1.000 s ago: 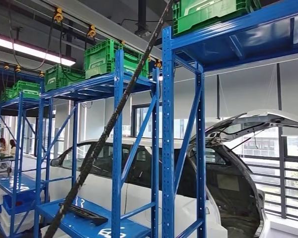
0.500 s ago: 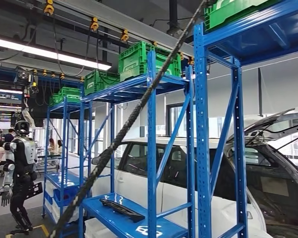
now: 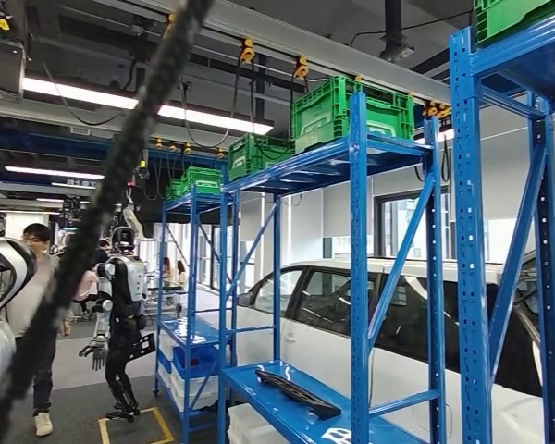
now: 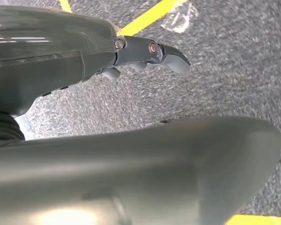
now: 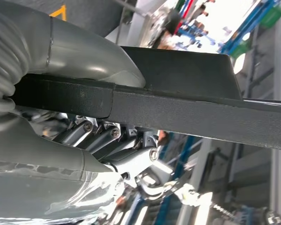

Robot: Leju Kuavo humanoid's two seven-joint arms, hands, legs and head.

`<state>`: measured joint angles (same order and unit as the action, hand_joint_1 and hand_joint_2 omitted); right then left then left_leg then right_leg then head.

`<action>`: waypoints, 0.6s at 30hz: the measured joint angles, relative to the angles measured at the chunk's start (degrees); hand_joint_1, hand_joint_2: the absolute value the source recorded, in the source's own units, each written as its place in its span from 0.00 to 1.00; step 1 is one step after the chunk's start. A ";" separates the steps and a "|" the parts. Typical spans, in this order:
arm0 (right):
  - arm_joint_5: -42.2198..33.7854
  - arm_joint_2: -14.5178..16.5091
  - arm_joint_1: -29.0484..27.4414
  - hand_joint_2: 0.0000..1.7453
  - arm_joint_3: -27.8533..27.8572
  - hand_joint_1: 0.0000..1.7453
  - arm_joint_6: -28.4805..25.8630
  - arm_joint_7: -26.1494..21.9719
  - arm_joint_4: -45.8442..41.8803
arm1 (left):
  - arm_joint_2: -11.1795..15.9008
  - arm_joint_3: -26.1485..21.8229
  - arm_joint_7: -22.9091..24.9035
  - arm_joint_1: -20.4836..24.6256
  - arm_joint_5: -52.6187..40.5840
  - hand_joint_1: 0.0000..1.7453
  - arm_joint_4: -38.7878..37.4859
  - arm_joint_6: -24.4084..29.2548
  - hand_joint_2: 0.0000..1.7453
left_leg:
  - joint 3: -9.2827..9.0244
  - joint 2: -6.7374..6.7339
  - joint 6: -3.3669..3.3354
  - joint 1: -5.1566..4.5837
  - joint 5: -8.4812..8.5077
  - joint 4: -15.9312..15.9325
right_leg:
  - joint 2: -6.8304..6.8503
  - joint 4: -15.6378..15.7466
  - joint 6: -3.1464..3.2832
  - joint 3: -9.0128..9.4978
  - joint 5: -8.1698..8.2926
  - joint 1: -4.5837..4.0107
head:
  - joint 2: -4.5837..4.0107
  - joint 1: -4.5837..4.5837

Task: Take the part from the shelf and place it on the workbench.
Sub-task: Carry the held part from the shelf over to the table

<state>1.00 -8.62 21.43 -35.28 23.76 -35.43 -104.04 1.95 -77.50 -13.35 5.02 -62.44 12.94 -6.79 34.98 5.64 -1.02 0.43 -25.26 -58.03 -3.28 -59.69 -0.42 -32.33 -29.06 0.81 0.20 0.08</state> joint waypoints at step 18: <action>-0.31 1.20 -0.65 1.00 -0.02 1.00 0.80 -0.02 -0.28 | -0.02 0.05 0.17 -0.59 -0.07 0.00 0.00 -0.02 1.00 | -0.09 -8.50 1.67 0.57 -0.68 -0.32 | 10.00 2.67 -1.12 2.07 -0.22 0.00 | 0.00 0.00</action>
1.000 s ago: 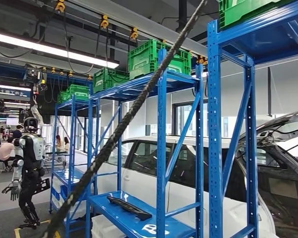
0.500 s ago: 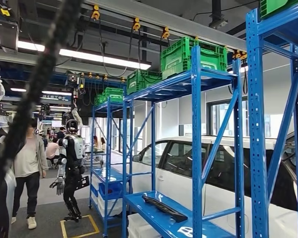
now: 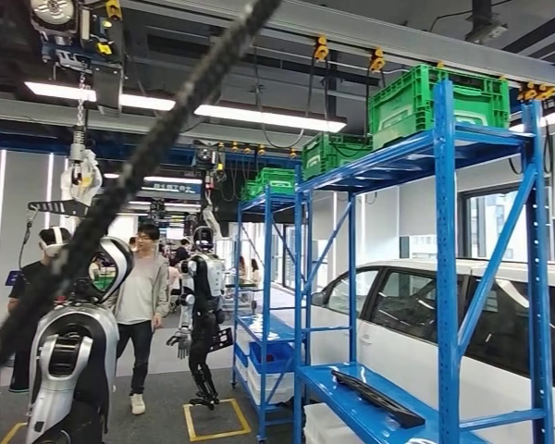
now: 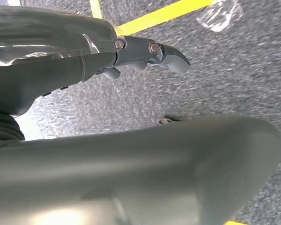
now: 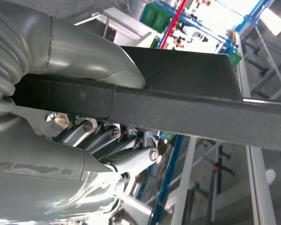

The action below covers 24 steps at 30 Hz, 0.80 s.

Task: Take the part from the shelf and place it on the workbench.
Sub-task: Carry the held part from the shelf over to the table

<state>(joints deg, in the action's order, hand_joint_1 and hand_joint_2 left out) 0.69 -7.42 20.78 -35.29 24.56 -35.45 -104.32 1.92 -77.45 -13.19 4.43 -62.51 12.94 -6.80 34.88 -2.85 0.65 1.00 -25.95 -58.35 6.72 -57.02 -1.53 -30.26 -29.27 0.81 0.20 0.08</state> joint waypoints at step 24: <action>-0.50 -0.01 -2.04 1.00 0.17 1.00 0.01 0.03 -0.26 | -0.69 0.27 0.45 -0.45 -0.69 0.00 0.00 0.50 1.00 | 7.54 3.21 0.80 0.26 -5.55 -14.66 | -4.13 -0.07 2.35 -1.13 1.13 -0.15 | 0.00 0.03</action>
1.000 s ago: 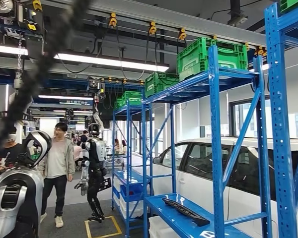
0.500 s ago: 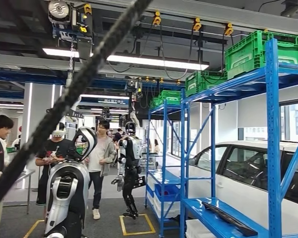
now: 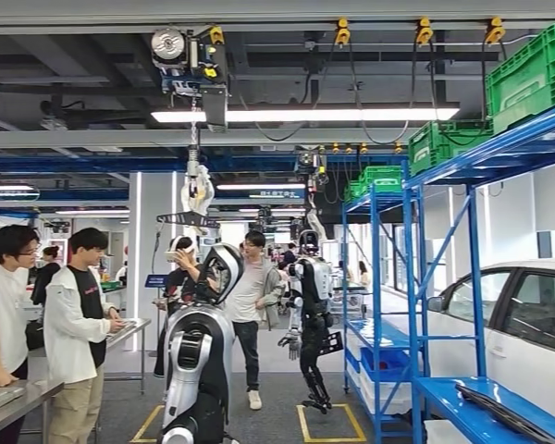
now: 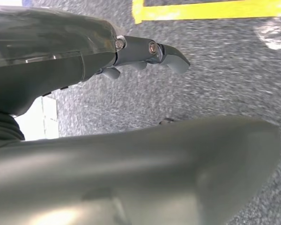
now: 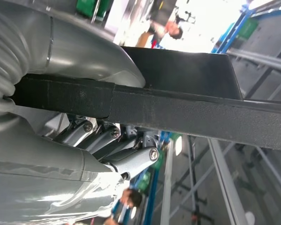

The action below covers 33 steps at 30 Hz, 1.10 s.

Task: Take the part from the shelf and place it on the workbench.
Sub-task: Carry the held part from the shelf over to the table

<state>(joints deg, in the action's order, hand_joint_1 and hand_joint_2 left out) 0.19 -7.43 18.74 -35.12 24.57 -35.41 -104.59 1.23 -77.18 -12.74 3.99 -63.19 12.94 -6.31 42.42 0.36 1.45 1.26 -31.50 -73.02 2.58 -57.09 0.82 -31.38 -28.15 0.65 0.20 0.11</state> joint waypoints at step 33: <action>-0.55 -0.29 -0.68 1.00 0.52 1.00 0.43 0.18 -0.62 | -0.63 0.00 -0.20 -0.41 -0.02 0.00 0.00 -0.67 1.00 | -5.00 -1.92 -0.08 -0.07 4.13 9.23 | 1.47 0.11 -0.74 0.75 -0.51 -0.25 | 0.00 0.04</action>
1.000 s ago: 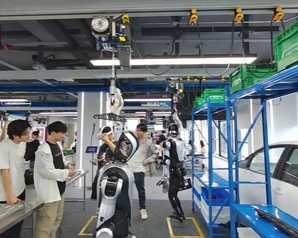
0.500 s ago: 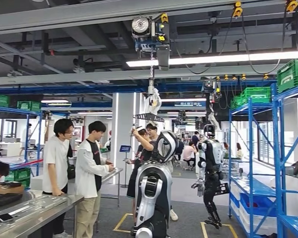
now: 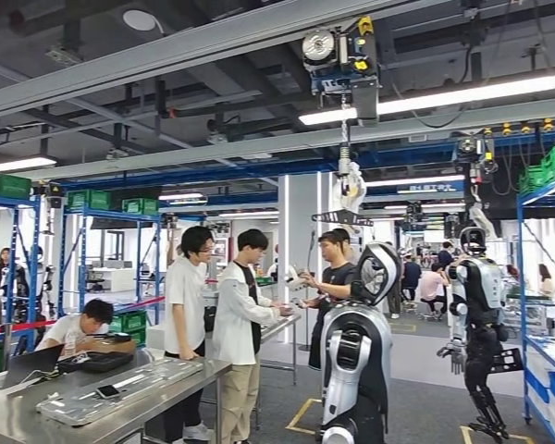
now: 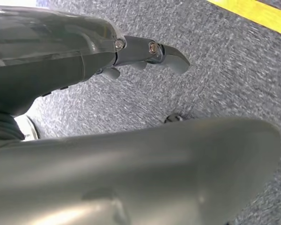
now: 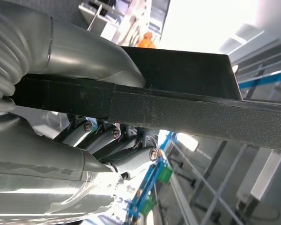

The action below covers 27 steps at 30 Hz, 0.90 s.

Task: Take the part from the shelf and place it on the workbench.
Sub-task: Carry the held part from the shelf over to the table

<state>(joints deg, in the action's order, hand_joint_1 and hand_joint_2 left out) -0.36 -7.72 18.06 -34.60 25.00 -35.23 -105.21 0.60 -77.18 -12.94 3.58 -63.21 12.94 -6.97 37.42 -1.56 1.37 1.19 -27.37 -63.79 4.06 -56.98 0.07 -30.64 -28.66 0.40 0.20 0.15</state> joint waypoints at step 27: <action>-2.59 -0.18 0.48 1.00 0.17 1.00 1.39 0.83 0.16 | -0.38 0.00 0.20 0.28 -0.58 0.00 0.00 -0.52 1.00 | 5.21 2.34 -0.68 -0.29 -5.20 -9.67 | -2.46 0.92 0.47 -0.18 0.91 -0.15 | 0.00 0.02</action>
<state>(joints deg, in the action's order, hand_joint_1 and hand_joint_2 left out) -2.95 -7.89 18.54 -34.42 26.39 -34.40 -105.04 0.22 -77.18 -12.74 3.86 -63.79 12.94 -7.49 42.63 0.78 0.70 0.90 -32.57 -73.45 1.60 -56.06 0.55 -30.82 -27.75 0.25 0.20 0.17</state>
